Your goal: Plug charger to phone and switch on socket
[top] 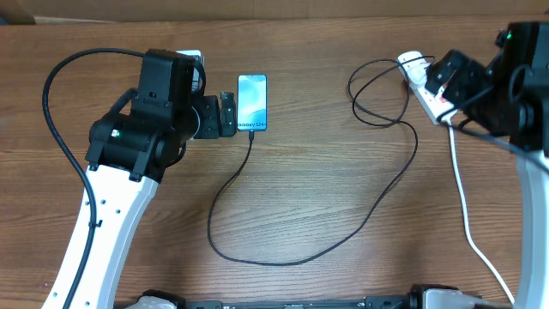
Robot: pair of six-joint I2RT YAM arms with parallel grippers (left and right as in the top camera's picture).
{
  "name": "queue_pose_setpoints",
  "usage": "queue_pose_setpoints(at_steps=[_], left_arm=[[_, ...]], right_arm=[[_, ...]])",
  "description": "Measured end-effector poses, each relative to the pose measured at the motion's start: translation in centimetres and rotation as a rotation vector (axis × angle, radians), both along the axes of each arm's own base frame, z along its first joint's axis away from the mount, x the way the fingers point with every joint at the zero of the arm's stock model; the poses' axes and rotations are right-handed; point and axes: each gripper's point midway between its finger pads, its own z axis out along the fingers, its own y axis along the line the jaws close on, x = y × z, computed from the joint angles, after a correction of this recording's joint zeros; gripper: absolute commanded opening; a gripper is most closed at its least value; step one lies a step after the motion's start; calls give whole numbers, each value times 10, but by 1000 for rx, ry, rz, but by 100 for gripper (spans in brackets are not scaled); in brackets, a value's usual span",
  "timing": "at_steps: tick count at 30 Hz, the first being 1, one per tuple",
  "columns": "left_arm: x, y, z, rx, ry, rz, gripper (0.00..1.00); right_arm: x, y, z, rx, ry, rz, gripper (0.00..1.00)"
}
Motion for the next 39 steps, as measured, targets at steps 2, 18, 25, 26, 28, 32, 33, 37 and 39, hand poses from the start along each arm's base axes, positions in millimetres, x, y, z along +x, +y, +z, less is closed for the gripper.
queue_pose_setpoints(at_steps=[2,18,25,26,28,32,33,37,39], left_arm=[[0,0,0,0,0,1,100],[0,0,0,0,1,0,100],[0,0,0,0,0,0,100],[0,0,0,0,1,0,100],[0,0,0,0,1,0,100],[0,0,0,0,1,0,100],[0,0,0,0,1,0,100],[0,0,0,0,1,1,100],[0,0,0,0,1,0,99]], right_arm=[[-12,9,5,-10,-2,24,100],[-124,24,38,-40,-151,101,100],[-124,24,36,-43,-141,98,100],[-123,24,35,-43,-135,99,100],[-121,24,33,-44,-128,99,100],[-118,24,31,-44,-117,99,100],[-118,24,31,-44,-116,99,100],[-117,24,30,-48,-111,97,100],[-116,23,29,-53,-107,93,100]])
